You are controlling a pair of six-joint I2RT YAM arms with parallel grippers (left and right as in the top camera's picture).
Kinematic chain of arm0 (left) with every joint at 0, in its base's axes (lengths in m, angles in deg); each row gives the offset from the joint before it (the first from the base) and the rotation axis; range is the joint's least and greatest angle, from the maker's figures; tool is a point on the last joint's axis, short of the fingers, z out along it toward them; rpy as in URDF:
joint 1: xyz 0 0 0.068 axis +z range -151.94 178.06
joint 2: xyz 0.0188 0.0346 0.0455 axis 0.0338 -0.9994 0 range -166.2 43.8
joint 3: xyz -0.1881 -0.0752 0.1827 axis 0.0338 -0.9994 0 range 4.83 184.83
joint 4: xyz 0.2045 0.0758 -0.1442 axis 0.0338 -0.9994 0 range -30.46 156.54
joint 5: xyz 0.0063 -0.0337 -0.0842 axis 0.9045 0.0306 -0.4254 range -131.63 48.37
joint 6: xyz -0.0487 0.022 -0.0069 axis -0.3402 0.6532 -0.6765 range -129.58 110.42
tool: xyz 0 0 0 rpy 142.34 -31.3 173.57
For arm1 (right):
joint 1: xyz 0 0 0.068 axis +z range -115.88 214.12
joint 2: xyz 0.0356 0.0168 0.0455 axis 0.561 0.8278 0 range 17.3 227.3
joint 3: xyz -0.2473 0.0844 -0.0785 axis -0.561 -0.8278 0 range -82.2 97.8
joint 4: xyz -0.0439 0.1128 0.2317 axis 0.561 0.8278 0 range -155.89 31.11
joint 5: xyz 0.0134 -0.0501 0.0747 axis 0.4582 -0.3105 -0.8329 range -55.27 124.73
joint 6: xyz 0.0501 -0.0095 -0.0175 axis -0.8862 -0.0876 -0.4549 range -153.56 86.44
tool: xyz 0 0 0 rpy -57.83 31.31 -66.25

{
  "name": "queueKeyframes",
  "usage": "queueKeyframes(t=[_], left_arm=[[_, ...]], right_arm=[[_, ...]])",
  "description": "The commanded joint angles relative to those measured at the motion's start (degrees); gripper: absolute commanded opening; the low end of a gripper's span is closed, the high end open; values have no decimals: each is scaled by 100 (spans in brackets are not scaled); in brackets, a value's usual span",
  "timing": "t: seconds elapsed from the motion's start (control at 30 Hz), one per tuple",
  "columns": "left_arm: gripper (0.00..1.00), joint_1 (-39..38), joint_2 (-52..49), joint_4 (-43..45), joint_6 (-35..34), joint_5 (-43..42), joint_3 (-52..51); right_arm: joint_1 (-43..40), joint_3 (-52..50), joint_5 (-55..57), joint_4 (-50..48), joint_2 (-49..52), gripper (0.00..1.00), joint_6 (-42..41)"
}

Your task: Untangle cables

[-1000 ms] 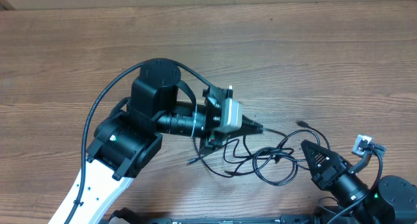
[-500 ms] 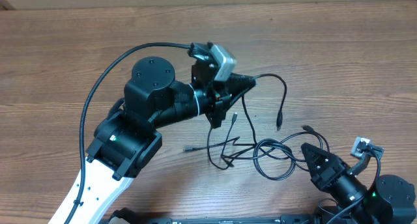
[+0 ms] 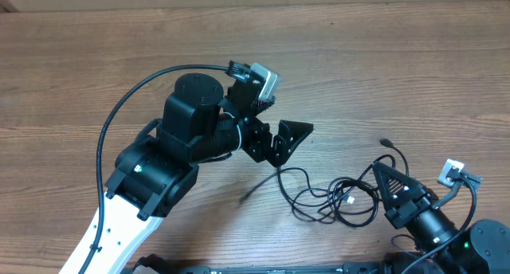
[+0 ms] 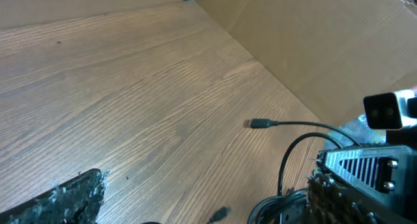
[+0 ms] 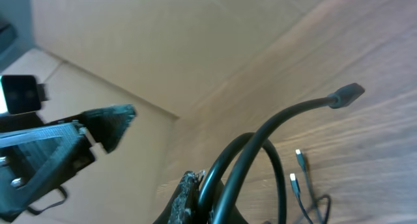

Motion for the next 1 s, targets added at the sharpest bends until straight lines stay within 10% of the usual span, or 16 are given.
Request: queueKeyframes(t=[0.0,0.3,0.57,0.97], left_arm=[[100,-37,24,-66,348,-273,92],[100,-39,24,-949,3545,-2811,92],[100,-39,20,-1668,5235,-3010,92],[100,-214,-254,-1794,5746,-3287,90]], right_arm=[[-11,81,-356,-278,-22,4,-24],[-11,81,-1217,-1386,-22,4,-96],[-11,81,-1818,-2120,-22,4,-496],[-11,81,-2170,-2562,-22,4,-651]])
